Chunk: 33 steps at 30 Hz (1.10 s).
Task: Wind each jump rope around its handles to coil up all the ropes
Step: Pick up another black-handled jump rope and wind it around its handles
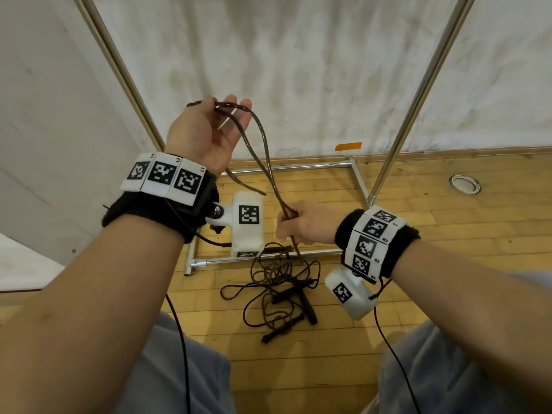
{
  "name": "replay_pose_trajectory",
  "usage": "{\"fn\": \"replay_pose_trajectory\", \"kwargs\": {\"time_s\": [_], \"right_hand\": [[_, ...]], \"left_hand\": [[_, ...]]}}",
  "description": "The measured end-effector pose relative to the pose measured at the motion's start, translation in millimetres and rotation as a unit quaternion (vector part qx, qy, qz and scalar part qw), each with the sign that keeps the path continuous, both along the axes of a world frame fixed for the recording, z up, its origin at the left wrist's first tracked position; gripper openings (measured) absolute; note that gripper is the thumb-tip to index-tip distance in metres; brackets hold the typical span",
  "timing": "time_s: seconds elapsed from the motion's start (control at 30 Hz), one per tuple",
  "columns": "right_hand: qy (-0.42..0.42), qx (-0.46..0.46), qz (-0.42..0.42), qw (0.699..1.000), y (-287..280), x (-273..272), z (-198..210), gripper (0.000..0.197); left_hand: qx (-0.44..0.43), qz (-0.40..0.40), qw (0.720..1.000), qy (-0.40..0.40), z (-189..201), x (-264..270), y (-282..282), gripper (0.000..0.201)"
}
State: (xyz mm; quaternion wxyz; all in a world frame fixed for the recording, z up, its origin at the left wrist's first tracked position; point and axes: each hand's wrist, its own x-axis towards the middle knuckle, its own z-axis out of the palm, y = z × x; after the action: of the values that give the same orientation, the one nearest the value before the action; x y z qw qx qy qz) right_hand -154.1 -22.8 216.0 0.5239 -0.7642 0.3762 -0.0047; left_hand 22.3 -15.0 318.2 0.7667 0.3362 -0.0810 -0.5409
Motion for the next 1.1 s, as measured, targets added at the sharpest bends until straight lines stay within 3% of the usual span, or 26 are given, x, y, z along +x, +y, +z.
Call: {"fn": "replay_pose_trajectory", "kwargs": {"time_s": [0.1,0.17,0.23,0.3,0.4,0.47,0.5,0.57,0.6,0.63,0.67,0.7,0.8,0.97,1.1], "right_hand": [[0.073,-0.054,0.03,0.995,1,-5,-4,0.045],[0.081,-0.066,0.022,0.994,-1,-10,-3,0.056],[0.062,-0.051,-0.016,0.997,-4,-13,1,0.054],[-0.04,0.029,-0.102,0.994,-6,-14,7,0.043],[-0.248,0.197,-0.228,0.92,-10,-13,24,0.031],[-0.323,0.254,-0.258,0.875,-11,-12,37,0.029],[-0.351,0.274,-0.262,0.856,-11,-10,43,0.028],[-0.395,0.304,-0.273,0.823,-8,-6,53,0.026],[-0.416,0.316,-0.284,0.804,-7,-4,56,0.025],[-0.435,0.324,-0.301,0.785,-6,-2,58,0.025],[-0.449,0.33,-0.318,0.767,-6,-1,59,0.026],[-0.458,0.334,-0.332,0.754,-6,-1,60,0.026],[-0.471,0.329,-0.339,0.745,-8,-11,62,0.026],[-0.409,0.207,-0.346,0.818,-14,-26,59,0.028],[-0.313,0.164,-0.31,0.883,-18,-35,54,0.035]], "left_hand": [[0.032,0.018,0.997,-0.065,-4,8,-2,0.013],[0.053,0.047,0.993,-0.09,-10,13,-4,0.014],[0.058,0.078,0.99,-0.102,-12,20,-5,0.019],[0.07,0.065,0.986,-0.14,-12,31,-5,0.025],[0.12,-0.085,0.955,-0.257,-13,32,5,0.03],[0.156,-0.207,0.886,-0.384,-20,14,12,0.018],[0.171,-0.269,0.829,-0.461,-25,1,16,0.016],[0.157,-0.379,0.687,-0.599,-37,-23,21,0.019],[0.127,-0.431,0.632,-0.631,-44,-33,23,0.022],[0.096,-0.468,0.6,-0.642,-50,-43,23,0.027],[0.069,-0.48,0.591,-0.645,-56,-50,24,0.034],[0.054,-0.47,0.603,-0.642,-61,-55,24,0.038],[0.046,-0.39,0.672,-0.628,-73,-61,23,0.02],[0.062,-0.384,0.655,-0.648,-80,-62,28,0.019],[0.046,-0.297,0.728,-0.616,-64,-54,24,0.02]]}}
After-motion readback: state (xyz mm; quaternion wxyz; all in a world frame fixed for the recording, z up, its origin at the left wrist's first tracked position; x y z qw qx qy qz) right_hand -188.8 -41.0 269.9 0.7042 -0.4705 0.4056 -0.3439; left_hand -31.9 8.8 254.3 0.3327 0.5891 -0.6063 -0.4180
